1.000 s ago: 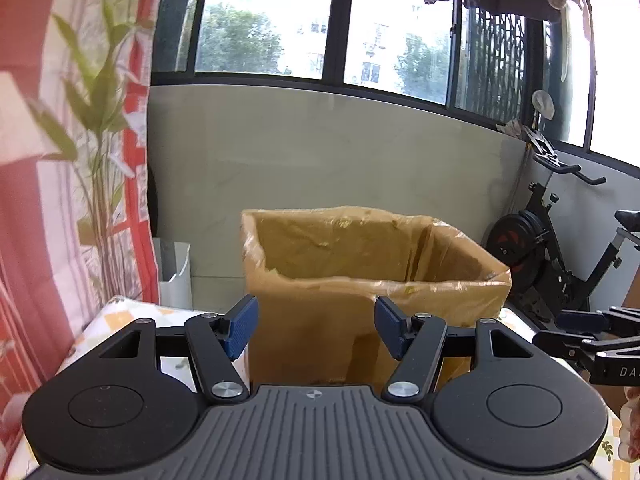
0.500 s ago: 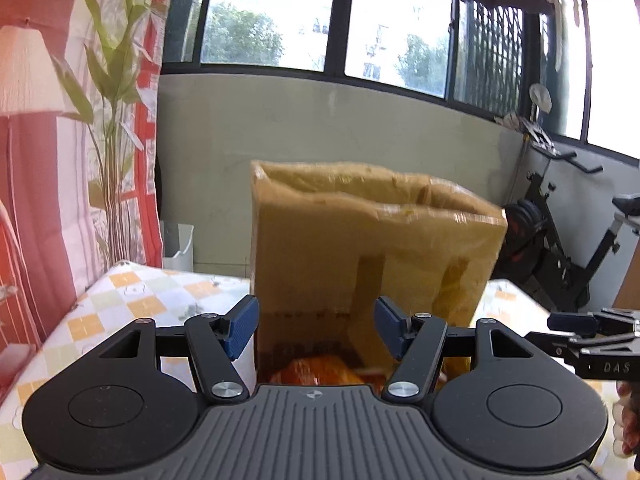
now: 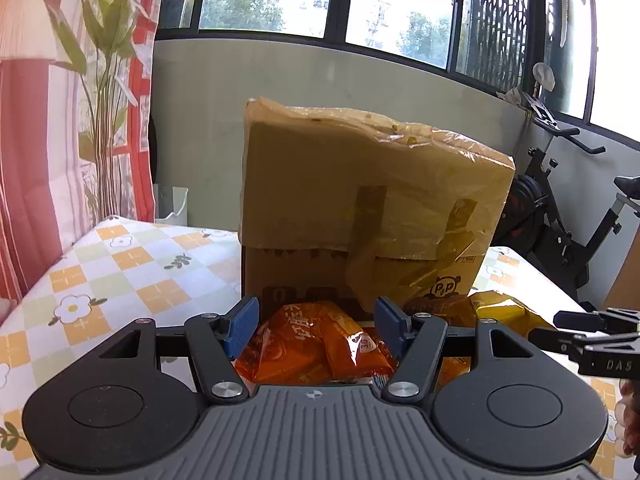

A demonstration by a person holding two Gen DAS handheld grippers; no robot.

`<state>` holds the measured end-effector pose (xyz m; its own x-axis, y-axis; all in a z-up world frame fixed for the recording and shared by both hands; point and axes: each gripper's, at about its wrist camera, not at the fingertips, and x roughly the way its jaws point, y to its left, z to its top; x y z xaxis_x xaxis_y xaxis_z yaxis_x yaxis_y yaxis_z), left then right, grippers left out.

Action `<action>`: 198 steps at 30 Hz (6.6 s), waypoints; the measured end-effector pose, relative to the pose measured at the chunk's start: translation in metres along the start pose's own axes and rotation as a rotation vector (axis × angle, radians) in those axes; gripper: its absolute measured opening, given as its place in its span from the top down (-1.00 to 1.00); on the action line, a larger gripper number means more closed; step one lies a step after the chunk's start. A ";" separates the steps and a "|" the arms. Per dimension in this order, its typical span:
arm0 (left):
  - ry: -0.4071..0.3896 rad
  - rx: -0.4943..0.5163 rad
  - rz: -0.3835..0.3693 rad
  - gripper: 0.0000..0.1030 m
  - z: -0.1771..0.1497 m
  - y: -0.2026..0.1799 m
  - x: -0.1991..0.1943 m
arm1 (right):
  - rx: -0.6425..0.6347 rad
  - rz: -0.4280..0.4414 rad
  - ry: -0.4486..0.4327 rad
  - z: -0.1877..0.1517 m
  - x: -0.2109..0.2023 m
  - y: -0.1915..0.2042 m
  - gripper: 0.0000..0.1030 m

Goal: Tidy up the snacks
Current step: 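Withdraw both open tools from the box back down to the snack pile, then grasp the small yellow packet with the right tool while the left reaches into the pile, then roll the left tool and grasp the orange chip bag beside the box, then carry the orange chip bag with the left tool while the right carries the yellow packet over the box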

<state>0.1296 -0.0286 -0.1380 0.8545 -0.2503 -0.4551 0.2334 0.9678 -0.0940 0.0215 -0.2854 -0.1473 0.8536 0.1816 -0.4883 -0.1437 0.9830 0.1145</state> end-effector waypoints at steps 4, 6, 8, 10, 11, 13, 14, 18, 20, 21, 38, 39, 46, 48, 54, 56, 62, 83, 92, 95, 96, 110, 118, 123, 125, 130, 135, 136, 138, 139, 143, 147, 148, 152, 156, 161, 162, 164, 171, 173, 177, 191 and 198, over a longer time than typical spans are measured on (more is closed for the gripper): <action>0.029 -0.011 -0.004 -0.29 -0.007 0.000 0.005 | -0.011 0.000 0.006 -0.009 0.000 -0.002 -0.34; 0.041 -0.016 -0.009 -0.29 -0.011 -0.001 0.007 | -0.001 0.001 0.011 -0.013 -0.002 -0.004 -0.34; 0.055 -0.018 -0.013 -0.28 -0.016 -0.002 0.009 | 0.007 -0.003 0.009 -0.015 -0.004 -0.005 -0.34; 0.067 -0.018 -0.019 -0.28 -0.019 -0.003 0.010 | 0.017 -0.007 -0.009 -0.015 -0.010 -0.007 -0.34; 0.073 -0.018 -0.025 -0.28 -0.021 -0.003 0.011 | 0.019 -0.011 -0.019 -0.015 -0.013 -0.008 -0.34; 0.085 -0.016 -0.031 -0.28 -0.025 -0.006 0.013 | 0.020 -0.012 -0.024 -0.015 -0.016 -0.009 -0.34; 0.091 -0.016 -0.032 -0.28 -0.026 -0.007 0.014 | 0.020 -0.010 -0.021 -0.015 -0.016 -0.008 -0.34; 0.104 -0.021 -0.040 -0.28 -0.030 -0.009 0.017 | 0.011 0.023 0.013 -0.020 -0.013 0.000 -0.34; 0.110 -0.019 -0.047 -0.28 -0.032 -0.010 0.017 | 0.002 0.047 0.042 -0.026 -0.009 0.007 -0.34; 0.114 -0.018 -0.048 -0.28 -0.033 -0.010 0.018 | -0.013 0.065 0.072 -0.030 -0.004 0.012 -0.34; 0.141 -0.027 -0.053 -0.28 -0.045 -0.012 0.018 | -0.300 0.130 0.283 -0.045 0.035 0.025 -0.36; 0.142 -0.028 -0.052 -0.28 -0.046 -0.012 0.018 | -0.306 0.140 0.287 -0.045 0.038 0.027 -0.36; 0.154 -0.035 -0.053 -0.28 -0.048 -0.012 0.021 | -0.261 0.198 0.321 -0.043 0.049 0.034 -0.36; 0.155 -0.038 -0.054 -0.28 -0.049 -0.012 0.021 | -0.247 0.212 0.328 -0.044 0.045 0.036 -0.36; 0.161 -0.052 -0.061 -0.28 -0.051 -0.012 0.022 | -0.240 0.226 0.360 -0.045 0.029 0.040 -0.36; 0.163 -0.051 -0.063 -0.28 -0.052 -0.013 0.022 | -0.248 0.226 0.339 -0.043 0.026 0.041 -0.36; 0.165 -0.048 -0.067 -0.28 -0.054 -0.014 0.020 | -0.286 0.257 0.316 -0.037 0.042 0.047 -0.31; 0.158 -0.130 -0.013 -0.32 -0.033 0.000 0.030 | -0.068 0.135 0.193 -0.061 0.023 0.022 0.31; 0.118 -0.135 0.053 -0.57 0.010 0.019 0.056 | -0.054 0.148 0.180 -0.064 0.022 0.020 0.31; 0.169 -0.194 0.068 -0.57 0.014 0.033 0.072 | -0.047 0.154 0.176 -0.064 0.021 0.019 0.31; 0.184 -0.212 0.064 -0.57 0.015 0.037 0.073 | -0.045 0.156 0.175 -0.064 0.021 0.019 0.31; 0.238 -0.611 -0.027 -0.57 -0.023 0.041 0.050 | -0.034 0.165 0.175 -0.065 0.021 0.016 0.31; 0.217 -0.747 -0.026 -0.59 -0.031 0.044 0.071 | -0.047 0.164 0.176 -0.065 0.021 0.018 0.31; 0.204 -0.772 0.001 -0.62 -0.033 0.041 0.084 | -0.048 0.164 0.177 -0.065 0.022 0.018 0.31; 0.202 -0.742 0.012 -0.62 -0.030 0.036 0.092 | -0.048 0.164 0.176 -0.065 0.022 0.018 0.31; 0.210 -0.682 0.048 -0.65 -0.029 0.027 0.106 | -0.053 0.164 0.178 -0.065 0.022 0.018 0.31; 0.185 -0.637 0.024 -0.25 -0.034 0.029 0.101 | -0.057 0.163 0.178 -0.065 0.022 0.018 0.31; 0.181 -0.637 0.010 -0.16 -0.035 0.031 0.099 | -0.058 0.163 0.178 -0.065 0.022 0.018 0.31; 0.168 -0.627 -0.013 -0.14 -0.035 0.035 0.093 | -0.061 0.160 0.179 -0.065 0.022 0.018 0.31; 0.160 -0.614 -0.017 -0.13 -0.033 0.036 0.088 | -0.064 0.159 0.179 -0.065 0.023 0.019 0.31; 0.134 -0.538 -0.011 -0.13 -0.023 0.038 0.068 | -0.081 0.148 0.187 -0.064 0.023 0.021 0.31; 0.115 -0.454 -0.005 -0.13 -0.015 0.039 0.050 | -0.109 0.131 0.205 -0.062 0.024 0.027 0.31; 0.114 -0.436 -0.001 -0.14 -0.013 0.040 0.047 | -0.115 0.126 0.213 -0.061 0.023 0.029 0.32; 0.114 -0.377 0.010 -0.14 -0.006 0.039 0.037 | -0.107 0.119 0.219 -0.056 0.018 0.030 0.32; 0.110 -0.345 0.014 -0.14 -0.003 0.037 0.027 | -0.112 0.114 0.202 -0.048 0.010 0.032 0.32; 0.083 -0.320 -0.003 -0.14 0.003 0.032 0.013 | -0.118 0.116 0.172 -0.036 -0.002 0.032 0.32; 0.077 -0.314 -0.006 -0.14 0.005 0.031 0.010 | -0.119 0.118 0.160 -0.032 -0.005 0.032 0.32; 0.063 -0.302 -0.015 -0.14 0.008 0.028 0.006 | -0.124 0.120 0.137 -0.024 -0.010 0.033 0.32; -0.003 -0.246 -0.041 -0.14 0.028 0.018 -0.006 | -0.141 0.125 0.044 0.013 -0.024 0.031 0.32; -0.022 -0.232 -0.049 -0.14 0.034 0.015 -0.008 | -0.146 0.125 0.019 0.025 -0.026 0.031 0.32; -0.050 -0.212 -0.059 -0.14 0.046 0.008 -0.011 | -0.159 0.123 -0.020 0.045 -0.027 0.029 0.32; -0.153 -0.140 -0.092 -0.14 0.092 -0.010 -0.010 | -0.211 0.117 -0.115 0.101 -0.022 0.024 0.32; -0.191 -0.117 -0.114 -0.14 0.119 -0.023 -0.003 | -0.235 0.113 -0.153 0.127 -0.012 0.016 0.32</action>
<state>0.1769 -0.0528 -0.0295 0.9006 -0.3475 -0.2611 0.2873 0.9267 -0.2421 0.0723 -0.2752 -0.0296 0.8885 0.3014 -0.3460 -0.3387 0.9395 -0.0513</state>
